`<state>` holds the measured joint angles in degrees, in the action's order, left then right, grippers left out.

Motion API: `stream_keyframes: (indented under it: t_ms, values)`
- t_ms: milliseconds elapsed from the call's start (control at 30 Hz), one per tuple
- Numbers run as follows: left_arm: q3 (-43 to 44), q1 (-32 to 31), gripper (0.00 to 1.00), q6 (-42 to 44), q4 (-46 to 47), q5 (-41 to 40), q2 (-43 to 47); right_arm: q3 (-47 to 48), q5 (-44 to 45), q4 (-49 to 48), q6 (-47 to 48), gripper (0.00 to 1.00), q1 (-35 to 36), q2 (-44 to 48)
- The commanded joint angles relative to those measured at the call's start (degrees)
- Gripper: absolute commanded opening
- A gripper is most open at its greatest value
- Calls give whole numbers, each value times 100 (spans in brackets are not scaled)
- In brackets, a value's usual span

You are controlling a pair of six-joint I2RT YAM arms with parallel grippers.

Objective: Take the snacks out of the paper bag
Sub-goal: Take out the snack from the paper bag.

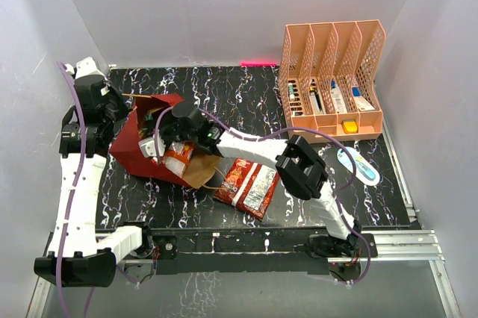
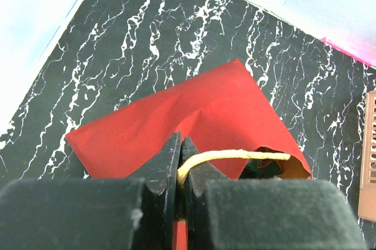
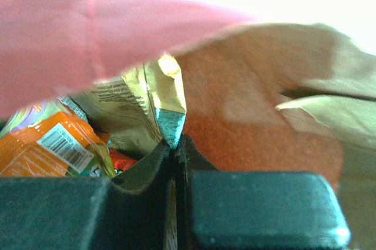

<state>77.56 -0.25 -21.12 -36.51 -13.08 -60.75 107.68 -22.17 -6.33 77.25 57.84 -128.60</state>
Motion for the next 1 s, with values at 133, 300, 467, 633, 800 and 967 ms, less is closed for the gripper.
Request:
stream_keyframes:
  t_ms: [133,300,467,633,800,967]
  values:
    - [201,29,0,-94,183,-252,45,-356,211,-808,-1184,8,-72,1214]
    - [258,32,0,-29,146,-356,30,-1027,257,-777,-1720,8,-50,1736]
    - [308,33,0,3,103,-351,15,-2461,156,-1349,-1680,8,156,2309]
    - [218,29,0,-21,189,-283,73,-3005,242,-1453,-1220,8,300,2270]
    - [251,31,0,-64,184,-194,53,-2997,664,-1472,-356,14,401,2030]
    - [238,30,0,-114,180,-95,72,-2823,639,-1485,140,38,429,1911]
